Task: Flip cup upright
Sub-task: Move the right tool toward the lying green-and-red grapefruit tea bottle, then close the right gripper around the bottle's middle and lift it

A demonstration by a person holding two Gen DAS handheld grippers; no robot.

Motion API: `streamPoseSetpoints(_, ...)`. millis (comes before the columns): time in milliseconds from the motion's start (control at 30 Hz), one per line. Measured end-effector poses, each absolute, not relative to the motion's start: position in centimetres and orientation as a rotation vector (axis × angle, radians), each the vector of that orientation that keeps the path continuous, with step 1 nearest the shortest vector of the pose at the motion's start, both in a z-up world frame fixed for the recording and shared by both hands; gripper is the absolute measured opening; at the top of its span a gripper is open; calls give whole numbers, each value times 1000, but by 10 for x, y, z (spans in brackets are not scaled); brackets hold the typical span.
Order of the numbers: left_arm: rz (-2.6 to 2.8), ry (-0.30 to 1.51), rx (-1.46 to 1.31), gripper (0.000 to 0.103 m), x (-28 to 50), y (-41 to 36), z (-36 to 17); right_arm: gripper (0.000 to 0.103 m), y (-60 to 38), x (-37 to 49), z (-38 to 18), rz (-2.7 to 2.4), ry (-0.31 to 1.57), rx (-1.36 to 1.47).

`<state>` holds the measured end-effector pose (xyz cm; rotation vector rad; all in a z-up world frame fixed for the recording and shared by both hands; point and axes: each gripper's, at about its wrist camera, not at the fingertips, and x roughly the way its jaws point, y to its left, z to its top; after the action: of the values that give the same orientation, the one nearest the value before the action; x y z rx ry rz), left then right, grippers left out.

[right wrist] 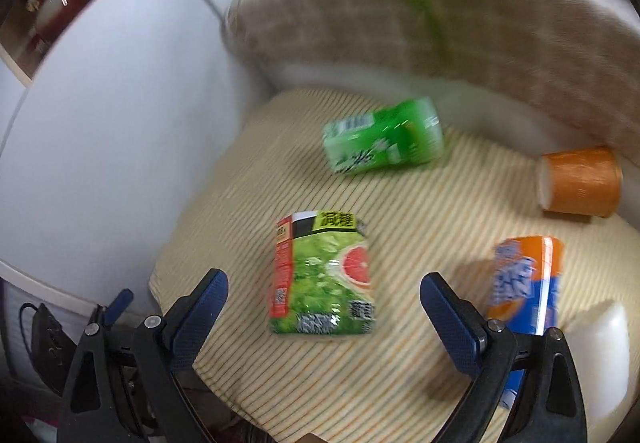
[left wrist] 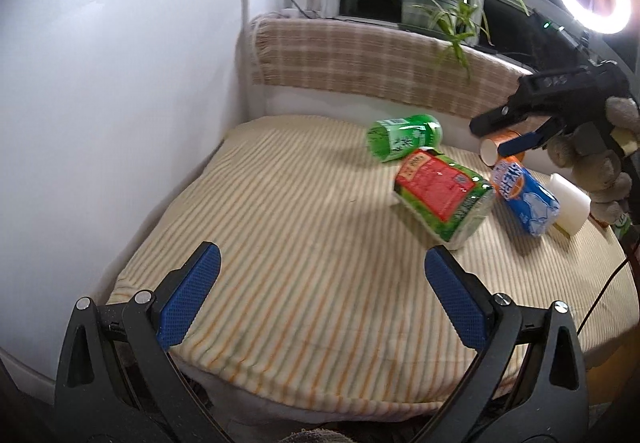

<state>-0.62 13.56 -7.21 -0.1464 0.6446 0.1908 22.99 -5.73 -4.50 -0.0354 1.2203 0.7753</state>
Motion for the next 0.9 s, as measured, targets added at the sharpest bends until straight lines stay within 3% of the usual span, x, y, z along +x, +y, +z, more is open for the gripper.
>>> streamPoseSetpoints(533,238,631,-202,103,-25,163,-73,98,11,228,-104,732,1373,-326)
streamPoseSetpoints(700,239,627,-202,103,-27,161,-72,87,17,227,-116,722,1409,-336)
streamPoseSetpoints(900,238,621,-197,103,-29,159,-71,86,20,226,-120,727,1403,-317)
